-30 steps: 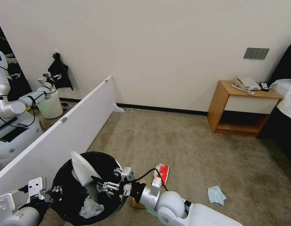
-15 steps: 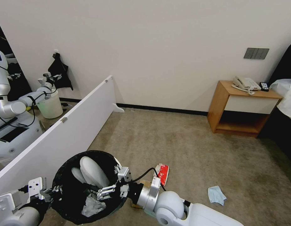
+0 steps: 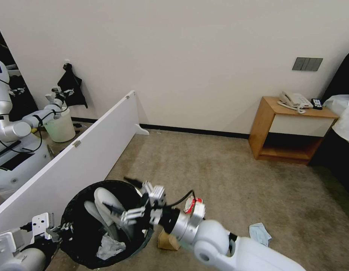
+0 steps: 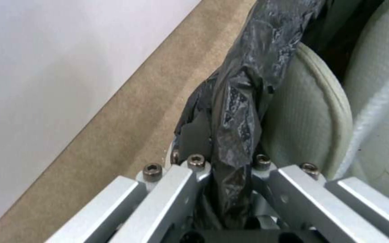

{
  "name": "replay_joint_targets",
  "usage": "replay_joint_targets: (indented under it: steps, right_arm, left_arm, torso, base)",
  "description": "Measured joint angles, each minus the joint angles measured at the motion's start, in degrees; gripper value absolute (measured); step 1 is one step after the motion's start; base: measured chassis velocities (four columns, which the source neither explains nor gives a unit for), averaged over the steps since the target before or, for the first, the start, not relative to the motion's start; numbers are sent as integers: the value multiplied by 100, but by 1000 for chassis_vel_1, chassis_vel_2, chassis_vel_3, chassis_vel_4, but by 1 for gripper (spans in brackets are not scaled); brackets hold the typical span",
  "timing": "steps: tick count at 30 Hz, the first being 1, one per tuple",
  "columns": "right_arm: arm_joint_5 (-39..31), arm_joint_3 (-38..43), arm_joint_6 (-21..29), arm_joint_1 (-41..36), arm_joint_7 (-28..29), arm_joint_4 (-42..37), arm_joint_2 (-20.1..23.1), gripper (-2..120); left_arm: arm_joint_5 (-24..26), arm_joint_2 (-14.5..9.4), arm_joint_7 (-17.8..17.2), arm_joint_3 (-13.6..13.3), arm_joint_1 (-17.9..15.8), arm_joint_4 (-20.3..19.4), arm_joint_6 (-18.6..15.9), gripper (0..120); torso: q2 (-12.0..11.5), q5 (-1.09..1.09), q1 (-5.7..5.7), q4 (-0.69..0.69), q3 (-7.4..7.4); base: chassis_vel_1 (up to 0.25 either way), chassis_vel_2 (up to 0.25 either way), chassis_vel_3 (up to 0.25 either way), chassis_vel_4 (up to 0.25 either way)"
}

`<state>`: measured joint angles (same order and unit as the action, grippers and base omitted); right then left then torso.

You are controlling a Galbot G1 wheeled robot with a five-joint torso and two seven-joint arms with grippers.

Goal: Pick up the trash bin, then pick up the garbage from the floor and place it into the trash bin.

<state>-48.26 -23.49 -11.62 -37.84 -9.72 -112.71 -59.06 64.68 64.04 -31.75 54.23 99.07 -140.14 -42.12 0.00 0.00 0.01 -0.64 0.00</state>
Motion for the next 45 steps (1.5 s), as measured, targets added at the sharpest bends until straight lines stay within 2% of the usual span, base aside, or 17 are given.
replay_joint_targets:
  steps: [7, 10, 18, 20, 21, 22, 25, 32, 38, 45]
  right_arm:
    - [-119, 822, 48, -133, 91, -72, 47, 100]
    - [-177, 1406, 121, -359, 172, -113, 92, 100]
    - [-157, 2104, 345, -963, 431, -168, 158, 100]
    - [62, 2303, 917, -1311, 1348, -245, 140, 100]
    - [62, 2303, 917, -1311, 1348, -245, 140, 100]
    - [89, 2338, 1303, -1428, 1840, -286, 114, 100]
    - [95, 2342, 1521, -1494, 2123, -162, 22, 100]
    - [252, 2083, 1604, -1583, 2603, 369, -419, 100]
    - [432, 1964, 1624, -1730, 2676, 652, -644, 100]
    - [405, 1958, 1944, -1835, 2680, 830, -937, 100]
  left_arm:
    - [13, 10, 0, 76, 20, -6, -1, 3]
    - [31, 30, 0, 120, 40, -36, -1, 3]
    - [35, 40, 0, 170, 70, -73, -2, 3]
    - [23, 39, -1, 173, 77, -82, -1, 3]
    - [23, 39, -1, 173, 77, -82, -1, 3]
    - [14, 32, 0, 177, 79, -90, -2, 3]
    - [8, 33, -2, 184, 85, -115, -2, 3]
    - [-8, 52, -6, 221, 119, -158, -2, 3]
    - [-8, 67, -6, 245, 161, -172, -2, 3]
    - [-15, 84, -5, 231, 156, -176, -2, 3]
  torso:
    - [0, 1, 0, 0, 0]
    - [0, 1, 0, -1, 0]
    - [0, 1, 0, 0, 0]
    - [0, 1, 0, -1, 0]
    - [0, 1, 0, -1, 0]
    - [0, 0, 0, -1, 0]
    - [0, 0, 0, 0, 0]
    - [0, 0, 0, 1, 0]
    - [1, 0, 0, 0, 0]
    - [0, 0, 0, 0, 0]
  base:
    - [0, 0, 0, 0]
    - [0, 0, 0, 0]
    - [0, 0, 0, 0]
    - [0, 0, 0, 0]
    - [0, 0, 0, 0]
    - [0, 0, 0, 0]
    - [0, 0, 0, 0]
    - [0, 0, 0, 0]
    - [0, 0, 0, 0]
    - [0, 0, 0, 0]
